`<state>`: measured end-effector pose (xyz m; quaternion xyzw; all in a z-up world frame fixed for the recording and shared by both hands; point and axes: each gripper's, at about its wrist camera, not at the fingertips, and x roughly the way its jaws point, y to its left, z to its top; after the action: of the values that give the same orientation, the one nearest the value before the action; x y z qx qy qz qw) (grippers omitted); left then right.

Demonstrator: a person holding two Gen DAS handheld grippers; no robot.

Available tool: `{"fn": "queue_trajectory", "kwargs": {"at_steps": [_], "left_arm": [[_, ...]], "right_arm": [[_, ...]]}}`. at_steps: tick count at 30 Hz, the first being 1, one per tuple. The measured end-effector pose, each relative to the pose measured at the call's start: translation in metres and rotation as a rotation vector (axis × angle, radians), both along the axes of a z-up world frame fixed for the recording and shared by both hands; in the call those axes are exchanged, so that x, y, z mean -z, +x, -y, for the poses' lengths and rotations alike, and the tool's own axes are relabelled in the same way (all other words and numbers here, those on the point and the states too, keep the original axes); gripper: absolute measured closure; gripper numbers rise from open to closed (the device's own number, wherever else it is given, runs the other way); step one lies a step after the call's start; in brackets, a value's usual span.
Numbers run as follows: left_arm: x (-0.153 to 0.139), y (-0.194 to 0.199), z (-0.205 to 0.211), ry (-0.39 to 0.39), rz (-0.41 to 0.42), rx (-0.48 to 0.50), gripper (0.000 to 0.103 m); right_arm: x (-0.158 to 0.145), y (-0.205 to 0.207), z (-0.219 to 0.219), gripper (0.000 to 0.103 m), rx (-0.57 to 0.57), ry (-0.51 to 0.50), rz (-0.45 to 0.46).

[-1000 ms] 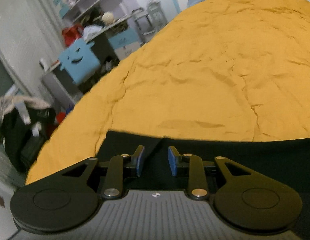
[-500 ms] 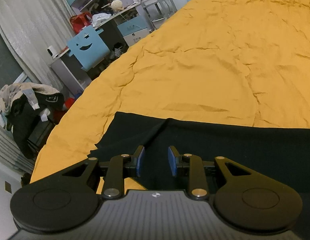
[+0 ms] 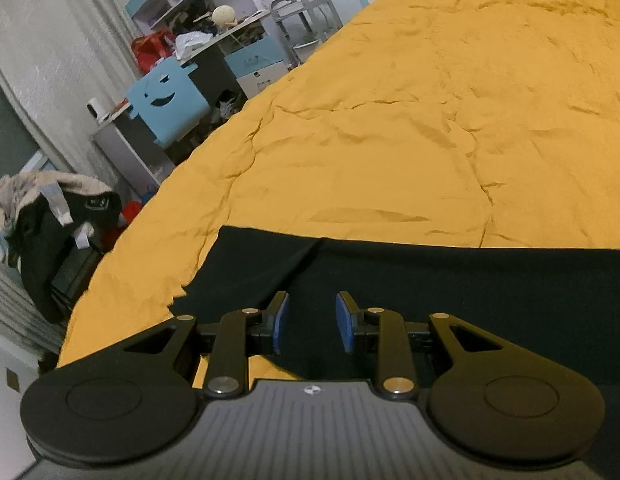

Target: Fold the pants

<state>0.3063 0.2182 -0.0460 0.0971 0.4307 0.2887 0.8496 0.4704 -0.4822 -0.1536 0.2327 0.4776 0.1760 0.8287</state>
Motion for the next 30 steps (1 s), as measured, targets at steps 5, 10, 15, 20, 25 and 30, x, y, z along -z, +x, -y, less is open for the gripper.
{"fn": "queue_trajectory", "kwargs": {"at_steps": [5, 10, 15, 20, 25, 30], "left_arm": [[-0.006, -0.019, 0.007, -0.057, 0.024, 0.033, 0.07], [-0.015, -0.04, 0.034, -0.152, 0.035, 0.121, 0.07], [-0.021, -0.057, 0.088, -0.215, 0.046, 0.246, 0.07], [-0.019, -0.086, 0.146, -0.426, 0.065, 0.381, 0.07], [0.005, -0.111, 0.185, -0.726, 0.11, 0.433, 0.07], [0.033, -0.106, 0.204, -0.862, 0.121, 0.378, 0.067]], "right_arm": [[-0.001, -0.006, -0.008, 0.098, 0.059, -0.042, -0.009], [-0.044, -0.048, -0.017, 0.094, 0.04, -0.176, 0.119], [-0.076, -0.112, -0.038, 0.061, -0.004, -0.322, 0.189], [-0.07, -0.165, -0.026, 0.057, 0.1, -0.301, 0.151], [-0.047, -0.199, 0.004, 0.054, 0.305, -0.063, 0.052], [-0.021, -0.206, 0.013, 0.054, 0.418, 0.148, -0.044]]}}
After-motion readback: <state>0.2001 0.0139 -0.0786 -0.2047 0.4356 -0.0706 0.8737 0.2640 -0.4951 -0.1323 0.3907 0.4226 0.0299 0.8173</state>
